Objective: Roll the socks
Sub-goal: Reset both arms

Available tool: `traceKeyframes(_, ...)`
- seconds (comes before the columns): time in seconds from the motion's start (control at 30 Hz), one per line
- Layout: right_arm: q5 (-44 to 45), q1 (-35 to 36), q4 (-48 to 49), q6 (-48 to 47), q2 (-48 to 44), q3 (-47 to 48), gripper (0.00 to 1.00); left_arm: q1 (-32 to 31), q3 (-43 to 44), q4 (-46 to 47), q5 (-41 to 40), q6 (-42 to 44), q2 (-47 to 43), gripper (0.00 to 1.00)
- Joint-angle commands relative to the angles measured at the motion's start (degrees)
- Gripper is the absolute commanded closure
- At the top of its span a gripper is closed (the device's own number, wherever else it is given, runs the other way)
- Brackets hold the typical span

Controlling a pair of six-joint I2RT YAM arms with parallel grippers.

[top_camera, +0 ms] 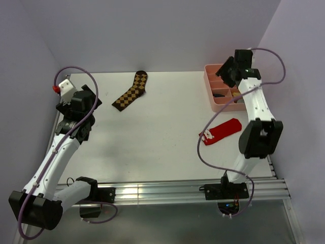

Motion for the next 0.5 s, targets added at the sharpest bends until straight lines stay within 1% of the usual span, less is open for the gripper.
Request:
traceKeyframes(0.0, 4.6, 1.1, 2.8, -5.9, -14.1, -2.8, 0.34, -0.2, 1.9, -1.6, 0.1, -0.3, -3.7, 0.0)
traceKeyframes(0.03, 6.4, 1.0, 2.8, -6.8, -16.7, -3.7, 0.32, -0.3, 2.4, -2.4, 0.4, -0.3, -4.3, 0.01)
traceKeyframes(0.07, 7.7, 1.1, 2.6, -8.6, -22.2, -5.5, 0.31, -0.2, 3.8, -3.9, 0.7, -0.3, -5.9, 0.01)
traceKeyframes(0.17, 11.4, 1.1, 2.8, -11.7, -30.8, -8.7, 0.27, -0.2, 6.7, -5.8, 0.3, 0.8, -10.0, 0.01)
traceKeyframes(0.2, 12.1, 1.1, 3.1, -12.4, -36.6, -11.1, 0.23, -0.2, 7.8, -7.3, 0.2, 1.2, -11.0, 0.01)
traceKeyframes(0.23, 12.7, 1.0, 3.8, -12.9, -40.5, -12.7, 0.2, -0.2, 8.9, -8.4, -0.1, 1.7, -11.9, 0.01)
traceKeyframes(0.27, 13.7, 1.0, 4.7, -13.7, -44.0, -14.5, 0.14, -0.2, 11.3, -9.3, -0.3, 2.4, -13.7, 0.01)
traceKeyframes(0.3, 13.8, 1.3, 6.3, -13.9, -51.1, -17.9, 0.0, -0.2, 12.5, -11.3, -0.4, 2.7, -14.7, 0.0)
traceKeyframes(0.4, 14.3, 1.5, 6.5, -16.3, -60.5, -21.6, 0.0, -0.4, 16.7, -13.6, -0.2, 3.7, -18.7, 0.01)
traceKeyframes(0.43, 15.0, 1.5, 5.8, -16.8, -65.0, -21.8, 0.0, -0.4, 17.6, -14.4, -0.1, 4.1, -19.7, 0.01)
traceKeyframes(0.47, 15.6, 1.5, 5.1, -18.2, -67.2, -21.8, 0.0, -0.5, 19.4, -15.0, -0.8, 5.1, -21.5, 0.01)
